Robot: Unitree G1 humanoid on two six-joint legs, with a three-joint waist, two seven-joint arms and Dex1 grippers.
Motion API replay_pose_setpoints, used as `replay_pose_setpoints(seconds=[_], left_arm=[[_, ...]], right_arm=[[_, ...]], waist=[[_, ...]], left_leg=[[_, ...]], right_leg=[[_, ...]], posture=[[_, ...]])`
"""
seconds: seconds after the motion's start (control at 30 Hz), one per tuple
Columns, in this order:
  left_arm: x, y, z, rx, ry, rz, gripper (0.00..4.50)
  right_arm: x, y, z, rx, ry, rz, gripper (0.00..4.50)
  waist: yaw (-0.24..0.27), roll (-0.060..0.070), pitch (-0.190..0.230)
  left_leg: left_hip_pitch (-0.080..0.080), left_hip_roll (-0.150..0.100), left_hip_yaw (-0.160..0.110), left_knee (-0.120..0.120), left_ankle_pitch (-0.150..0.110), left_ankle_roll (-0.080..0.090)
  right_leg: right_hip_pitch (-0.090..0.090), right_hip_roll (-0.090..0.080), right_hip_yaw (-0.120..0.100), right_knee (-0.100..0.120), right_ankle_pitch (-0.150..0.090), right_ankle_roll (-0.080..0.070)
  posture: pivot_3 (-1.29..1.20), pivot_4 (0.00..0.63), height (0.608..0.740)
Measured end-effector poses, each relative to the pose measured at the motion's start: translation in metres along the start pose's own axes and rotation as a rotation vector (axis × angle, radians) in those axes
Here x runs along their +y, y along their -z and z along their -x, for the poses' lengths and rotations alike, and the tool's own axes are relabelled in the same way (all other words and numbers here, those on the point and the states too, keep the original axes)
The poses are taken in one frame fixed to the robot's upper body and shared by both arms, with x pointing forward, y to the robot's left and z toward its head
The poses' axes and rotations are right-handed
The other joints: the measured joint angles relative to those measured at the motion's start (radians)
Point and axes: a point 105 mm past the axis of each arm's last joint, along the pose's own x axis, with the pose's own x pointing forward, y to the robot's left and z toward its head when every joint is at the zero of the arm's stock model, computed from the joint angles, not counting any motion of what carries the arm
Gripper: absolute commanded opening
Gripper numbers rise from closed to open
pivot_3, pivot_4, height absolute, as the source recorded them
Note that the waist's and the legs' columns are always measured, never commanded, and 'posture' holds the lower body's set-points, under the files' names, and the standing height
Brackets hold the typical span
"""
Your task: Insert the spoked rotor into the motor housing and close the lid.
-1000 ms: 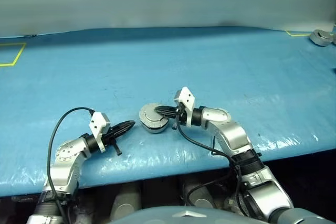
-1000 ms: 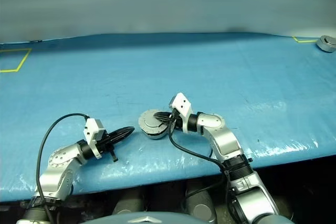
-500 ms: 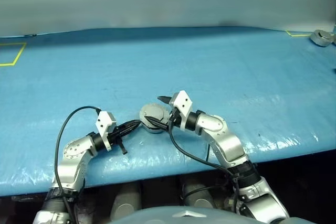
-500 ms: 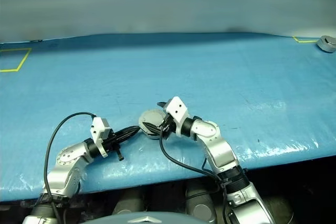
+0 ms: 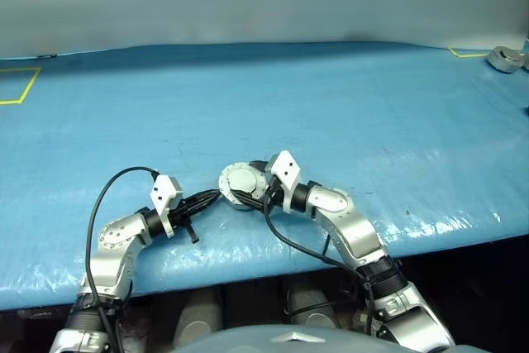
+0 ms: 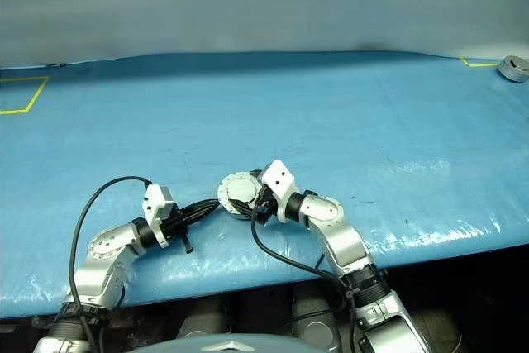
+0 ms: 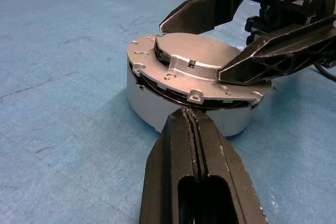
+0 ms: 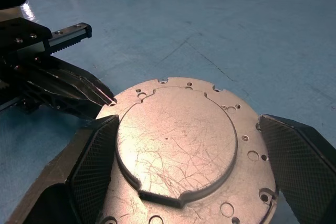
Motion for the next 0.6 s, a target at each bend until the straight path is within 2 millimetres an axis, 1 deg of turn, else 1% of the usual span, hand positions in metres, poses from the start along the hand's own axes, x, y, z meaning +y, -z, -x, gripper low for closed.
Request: replay_pose_setpoints(seconds=[0.03,0.1,0.13,0.6], left_arm=[[0.0,0.0002,0.0001,0.0,-0.001,0.0,0.0],[0.0,0.0005,0.0003,0.001,-0.003,0.001,0.0],[-0.0001,0.0007,0.0004,0.001,-0.003,0.001,0.0],[-0.0007,0.0032,0.0027,0.008,-0.008,0.008,0.0]], right_arm=[[0.0004,-0.0002,-0.0002,-0.002,-0.003,-0.002,3.93],[0.0018,0.0002,-0.0007,-0.002,-0.009,-0.006,3.27],[0.0019,0.0002,-0.0009,-0.003,-0.009,-0.006,3.02],[0.0022,-0.0013,0.0064,0.027,-0.055,0.027,3.02]], waist=[[0.0,0.0,0.0],[0.0,0.0,0.0],[0.0,0.0,0.0],[0.002,0.0,0.0]], left_leg=[[0.0,0.0,0.0,0.0,0.0,0.0],[0.0,0.0,0.0,0.0,0.0,0.0],[0.0,0.0,0.0,0.0,0.0,0.0],[0.0,0.0,0.0,0.0,0.0,0.0]], right_leg=[[0.0,0.0,0.0,0.0,0.0,0.0],[0.0,0.0,0.0,0.0,0.0,0.0],[0.0,0.0,0.0,0.0,0.0,0.0],[0.001,0.0,0.0,-0.001,0.0,0.0]], posture=[[0.0,0.15,0.74],[0.0,0.15,0.74],[0.0,0.15,0.74],[0.0,0.15,0.74]])
